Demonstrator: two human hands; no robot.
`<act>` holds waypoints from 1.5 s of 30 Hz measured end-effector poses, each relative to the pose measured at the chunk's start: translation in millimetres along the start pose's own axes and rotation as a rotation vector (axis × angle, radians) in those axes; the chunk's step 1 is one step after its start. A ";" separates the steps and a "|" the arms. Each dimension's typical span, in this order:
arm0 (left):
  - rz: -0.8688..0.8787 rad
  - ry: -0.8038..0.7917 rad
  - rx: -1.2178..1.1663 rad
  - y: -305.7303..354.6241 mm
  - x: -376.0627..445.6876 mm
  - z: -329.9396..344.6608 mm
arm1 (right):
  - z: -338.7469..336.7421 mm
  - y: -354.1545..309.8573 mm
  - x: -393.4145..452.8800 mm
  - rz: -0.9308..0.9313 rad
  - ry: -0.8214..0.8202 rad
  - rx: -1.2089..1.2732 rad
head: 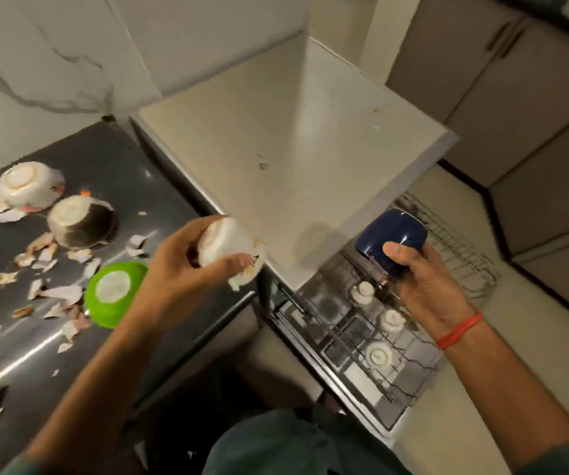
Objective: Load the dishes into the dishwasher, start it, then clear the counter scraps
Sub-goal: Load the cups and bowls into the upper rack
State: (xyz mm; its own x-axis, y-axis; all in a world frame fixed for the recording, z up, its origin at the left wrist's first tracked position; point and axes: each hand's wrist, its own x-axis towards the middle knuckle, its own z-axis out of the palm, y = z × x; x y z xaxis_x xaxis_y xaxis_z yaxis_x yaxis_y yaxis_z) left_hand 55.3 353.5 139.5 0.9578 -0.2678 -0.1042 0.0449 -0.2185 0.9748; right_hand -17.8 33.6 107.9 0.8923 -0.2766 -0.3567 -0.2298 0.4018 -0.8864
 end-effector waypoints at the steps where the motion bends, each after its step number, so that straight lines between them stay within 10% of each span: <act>1: -0.005 -0.040 0.005 2.8 0.8 21.3 | -18.2 -2.0 -4.4 -0.009 0.021 -0.009; 15: -0.146 -0.358 0.377 -8.2 -15.0 187.4 | -194.6 26.1 -42.6 0.032 0.243 -0.043; 45: -0.351 -0.615 0.883 -275.4 76.2 346.7 | -215.7 149.2 64.0 0.137 0.398 -0.271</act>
State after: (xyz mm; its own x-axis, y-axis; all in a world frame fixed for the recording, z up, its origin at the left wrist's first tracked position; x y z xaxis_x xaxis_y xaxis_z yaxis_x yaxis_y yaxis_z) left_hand 17.5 67.9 -205.3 0.6182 -0.4239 -0.6619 -0.1656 -0.8935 0.4175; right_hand -78.7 -112.4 -110.8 0.6413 -0.5702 -0.5133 -0.4741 0.2315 -0.8495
